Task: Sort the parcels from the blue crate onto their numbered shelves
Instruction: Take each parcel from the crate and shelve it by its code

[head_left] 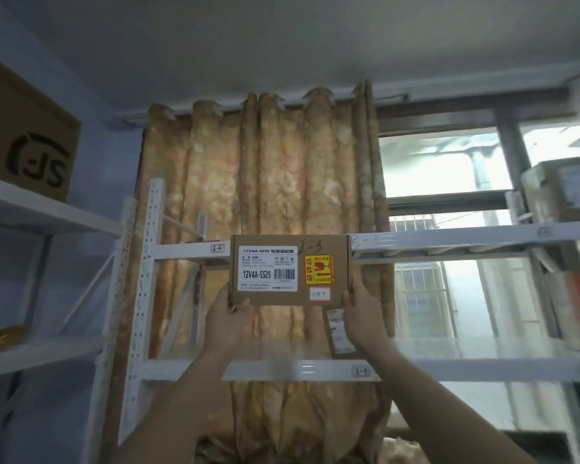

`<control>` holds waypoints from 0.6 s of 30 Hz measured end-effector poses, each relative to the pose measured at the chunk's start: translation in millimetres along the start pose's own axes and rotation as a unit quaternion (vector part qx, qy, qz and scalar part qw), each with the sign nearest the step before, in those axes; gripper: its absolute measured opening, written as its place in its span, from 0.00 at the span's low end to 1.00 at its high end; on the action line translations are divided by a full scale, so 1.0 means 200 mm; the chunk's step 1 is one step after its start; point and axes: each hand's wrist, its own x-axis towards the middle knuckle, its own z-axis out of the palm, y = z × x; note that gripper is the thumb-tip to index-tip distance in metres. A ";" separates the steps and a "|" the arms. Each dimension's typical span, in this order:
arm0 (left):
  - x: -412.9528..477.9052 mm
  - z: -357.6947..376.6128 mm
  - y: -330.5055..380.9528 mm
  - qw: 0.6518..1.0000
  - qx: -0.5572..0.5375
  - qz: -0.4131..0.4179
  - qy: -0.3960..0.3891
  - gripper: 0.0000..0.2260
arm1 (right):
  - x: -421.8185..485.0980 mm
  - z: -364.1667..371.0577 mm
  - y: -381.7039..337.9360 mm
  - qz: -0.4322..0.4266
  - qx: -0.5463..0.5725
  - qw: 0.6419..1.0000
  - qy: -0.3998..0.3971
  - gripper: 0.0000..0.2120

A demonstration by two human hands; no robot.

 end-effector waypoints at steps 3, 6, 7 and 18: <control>-0.03 0.16 0.03 1.000 -0.002 -0.009 -0.017 0.17 | 0.04 -0.16 0.05 0.003 -0.016 1.000 0.008 0.15; -0.04 0.27 0.04 1.000 -0.011 -0.015 -0.023 0.16 | 0.05 -0.26 0.08 0.019 -0.034 0.999 0.024 0.16; -0.05 0.29 0.05 0.999 -0.014 -0.014 -0.028 0.16 | 0.05 -0.28 0.08 0.021 -0.035 0.999 0.029 0.16; -0.23 0.50 -0.16 0.992 -0.036 -0.065 -0.106 0.15 | -0.09 -0.47 0.28 0.065 -0.064 0.995 0.046 0.15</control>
